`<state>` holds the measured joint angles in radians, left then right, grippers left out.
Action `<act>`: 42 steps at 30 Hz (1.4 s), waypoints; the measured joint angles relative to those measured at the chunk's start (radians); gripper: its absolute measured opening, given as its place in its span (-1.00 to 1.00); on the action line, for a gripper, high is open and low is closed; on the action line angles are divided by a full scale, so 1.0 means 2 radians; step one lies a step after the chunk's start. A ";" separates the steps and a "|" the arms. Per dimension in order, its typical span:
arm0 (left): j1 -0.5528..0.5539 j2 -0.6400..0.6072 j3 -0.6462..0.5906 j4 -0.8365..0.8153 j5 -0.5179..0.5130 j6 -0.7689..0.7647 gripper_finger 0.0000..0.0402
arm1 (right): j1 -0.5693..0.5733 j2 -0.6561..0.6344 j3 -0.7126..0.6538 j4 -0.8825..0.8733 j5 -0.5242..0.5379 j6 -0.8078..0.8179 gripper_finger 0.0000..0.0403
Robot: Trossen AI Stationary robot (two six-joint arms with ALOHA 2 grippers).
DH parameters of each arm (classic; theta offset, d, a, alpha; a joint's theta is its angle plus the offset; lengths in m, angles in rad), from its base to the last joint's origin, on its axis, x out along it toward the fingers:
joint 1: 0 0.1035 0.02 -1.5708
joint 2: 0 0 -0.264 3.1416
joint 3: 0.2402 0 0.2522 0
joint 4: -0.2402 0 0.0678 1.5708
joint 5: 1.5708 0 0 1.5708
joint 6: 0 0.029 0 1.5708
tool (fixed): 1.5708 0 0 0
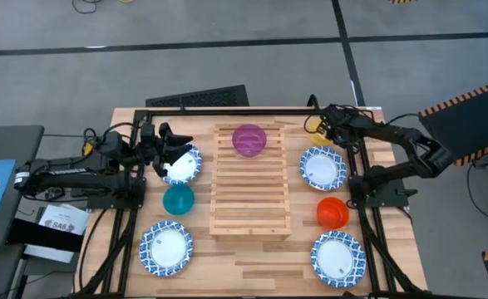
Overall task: Place and stack bowls onto a shelf
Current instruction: Stack the yellow bowl on top of the purple bowl on the shelf
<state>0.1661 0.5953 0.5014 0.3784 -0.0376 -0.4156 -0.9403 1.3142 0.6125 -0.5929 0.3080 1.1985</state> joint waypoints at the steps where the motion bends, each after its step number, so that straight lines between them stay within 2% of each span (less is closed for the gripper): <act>1: 0.000 0.000 0.000 0.000 0.000 0.000 -0.23 | -0.002 0.001 0.000 0.001 0.000 -0.001 -0.41; 5: 0.000 0.000 0.000 0.000 0.000 0.000 -0.23 | 0.000 0.001 0.000 0.010 0.000 -0.021 -0.79; 7: 0.000 0.000 0.000 0.000 0.000 0.000 -0.23 | 0.002 -0.010 0.001 0.013 0.000 -0.038 -0.89; 12: 0.000 0.000 0.000 0.000 0.000 0.000 -0.23 | 0.006 -0.068 0.010 -0.001 0.001 -0.077 -0.88; 18: 0.000 0.000 0.000 0.000 -0.002 -0.009 -0.23 | 0.020 -0.154 0.079 -0.012 -0.002 -0.148 -0.89; 23: 0.000 0.000 0.000 0.000 -0.013 -0.014 -0.23 | 0.066 -0.175 0.176 -0.010 -0.100 -0.218 -0.89; 27: 0.000 0.000 0.000 0.000 -0.015 -0.013 -0.23 | 0.144 -0.144 0.262 -0.021 -0.152 -0.250 -0.89; 33: 0.000 0.000 0.000 0.000 -0.015 -0.013 -0.23 | 0.253 -0.045 0.394 -0.083 -0.156 -0.272 -0.89; 38: 0.000 0.000 0.000 0.000 -0.015 -0.013 -0.23 | 0.283 0.045 0.470 -0.122 -0.155 -0.274 -0.89; 42: 0.000 0.000 0.000 0.000 -0.015 -0.013 -0.23 | 0.284 0.099 0.499 -0.123 -0.155 -0.274 -0.89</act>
<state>0.1665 0.5953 0.5018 0.3786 -0.0677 -0.4423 -0.3729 1.5113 1.6095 -0.8381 -0.0021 0.6505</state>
